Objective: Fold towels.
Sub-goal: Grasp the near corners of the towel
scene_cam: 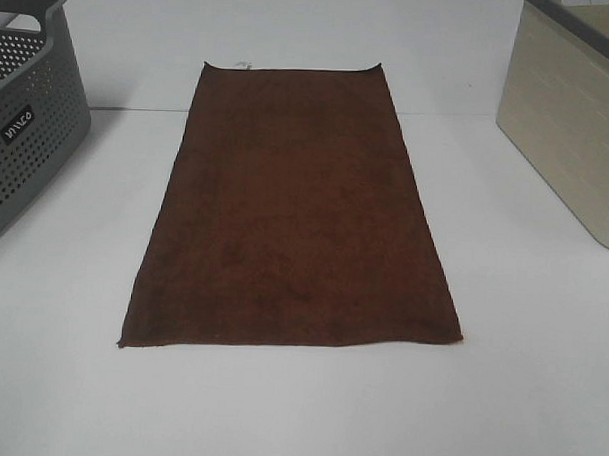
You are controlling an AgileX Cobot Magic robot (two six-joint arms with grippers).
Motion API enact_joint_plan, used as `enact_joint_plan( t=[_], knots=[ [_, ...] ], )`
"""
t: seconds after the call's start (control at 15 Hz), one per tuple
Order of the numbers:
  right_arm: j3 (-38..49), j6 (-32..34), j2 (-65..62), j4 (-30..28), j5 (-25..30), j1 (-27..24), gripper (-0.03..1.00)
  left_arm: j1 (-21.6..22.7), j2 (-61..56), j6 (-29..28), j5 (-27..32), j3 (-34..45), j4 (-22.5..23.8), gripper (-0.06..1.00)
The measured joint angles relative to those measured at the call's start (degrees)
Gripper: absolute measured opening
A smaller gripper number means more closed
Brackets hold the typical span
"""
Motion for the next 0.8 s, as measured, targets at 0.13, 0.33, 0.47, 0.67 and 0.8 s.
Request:
enact_joint_plan(
  t=[0.13,0.33,0.47,0.67,0.8],
  knots=[
    [0.00,0.00,0.00,0.00,0.00,0.00,0.86,0.00,0.00,0.00,0.00,0.00,0.00,0.75],
    [0.00,0.00,0.00,0.00,0.00,0.00,0.86,0.00,0.00,0.00,0.00,0.00,0.00,0.75],
    [0.00,0.00,0.00,0.00,0.00,0.00,0.86,0.00,0.00,0.00,0.00,0.00,0.00,0.75],
    [0.00,0.00,0.00,0.00,0.00,0.00,0.86,0.00,0.00,0.00,0.00,0.00,0.00,0.75],
    [0.00,0.00,0.00,0.00,0.00,0.00,0.86,0.00,0.00,0.00,0.00,0.00,0.00,0.75]
  ],
)
